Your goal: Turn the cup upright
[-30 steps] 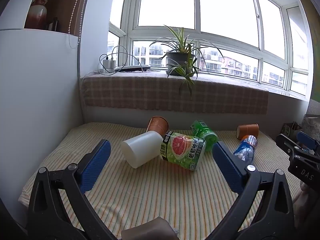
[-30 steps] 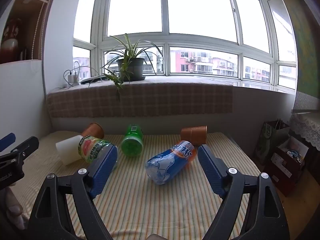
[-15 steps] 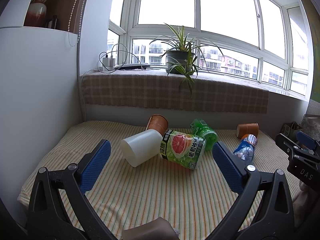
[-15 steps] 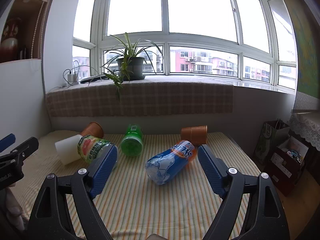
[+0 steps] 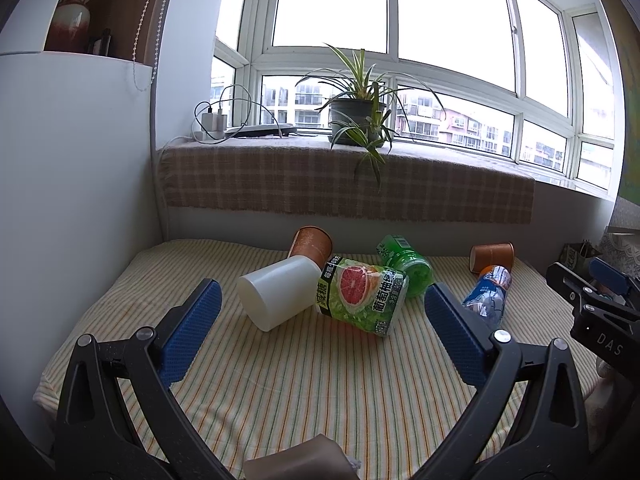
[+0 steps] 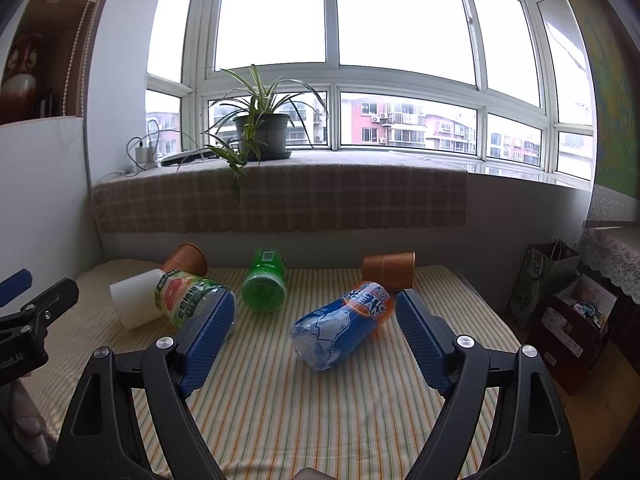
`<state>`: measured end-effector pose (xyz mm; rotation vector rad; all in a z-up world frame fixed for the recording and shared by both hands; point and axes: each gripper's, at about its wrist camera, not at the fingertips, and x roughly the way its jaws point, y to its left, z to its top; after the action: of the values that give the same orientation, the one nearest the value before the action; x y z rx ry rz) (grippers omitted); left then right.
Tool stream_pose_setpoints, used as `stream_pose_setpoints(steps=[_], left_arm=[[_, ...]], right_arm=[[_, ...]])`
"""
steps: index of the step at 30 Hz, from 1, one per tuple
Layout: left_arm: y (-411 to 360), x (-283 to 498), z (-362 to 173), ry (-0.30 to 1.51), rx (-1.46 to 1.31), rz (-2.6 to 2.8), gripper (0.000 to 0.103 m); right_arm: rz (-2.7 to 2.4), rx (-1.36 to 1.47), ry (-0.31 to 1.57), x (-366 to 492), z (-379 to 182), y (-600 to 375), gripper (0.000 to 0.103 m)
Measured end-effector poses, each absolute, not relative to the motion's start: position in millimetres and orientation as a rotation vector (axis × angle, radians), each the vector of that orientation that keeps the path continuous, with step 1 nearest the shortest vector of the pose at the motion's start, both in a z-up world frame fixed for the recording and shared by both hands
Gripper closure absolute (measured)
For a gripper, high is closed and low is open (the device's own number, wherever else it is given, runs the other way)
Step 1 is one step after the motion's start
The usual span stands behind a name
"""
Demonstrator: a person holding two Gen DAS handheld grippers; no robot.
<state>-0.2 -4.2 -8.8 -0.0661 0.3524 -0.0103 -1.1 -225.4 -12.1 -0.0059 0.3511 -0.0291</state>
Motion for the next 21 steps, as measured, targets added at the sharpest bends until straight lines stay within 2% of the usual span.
stream_pose_setpoints(steps=[21], left_arm=[[-4.7, -0.2, -9.4, 0.36, -0.067, -0.013, 0.0]], right_arm=[[-0.027, -0.006, 0.357, 0.3, -12.2, -224.4, 0.02]])
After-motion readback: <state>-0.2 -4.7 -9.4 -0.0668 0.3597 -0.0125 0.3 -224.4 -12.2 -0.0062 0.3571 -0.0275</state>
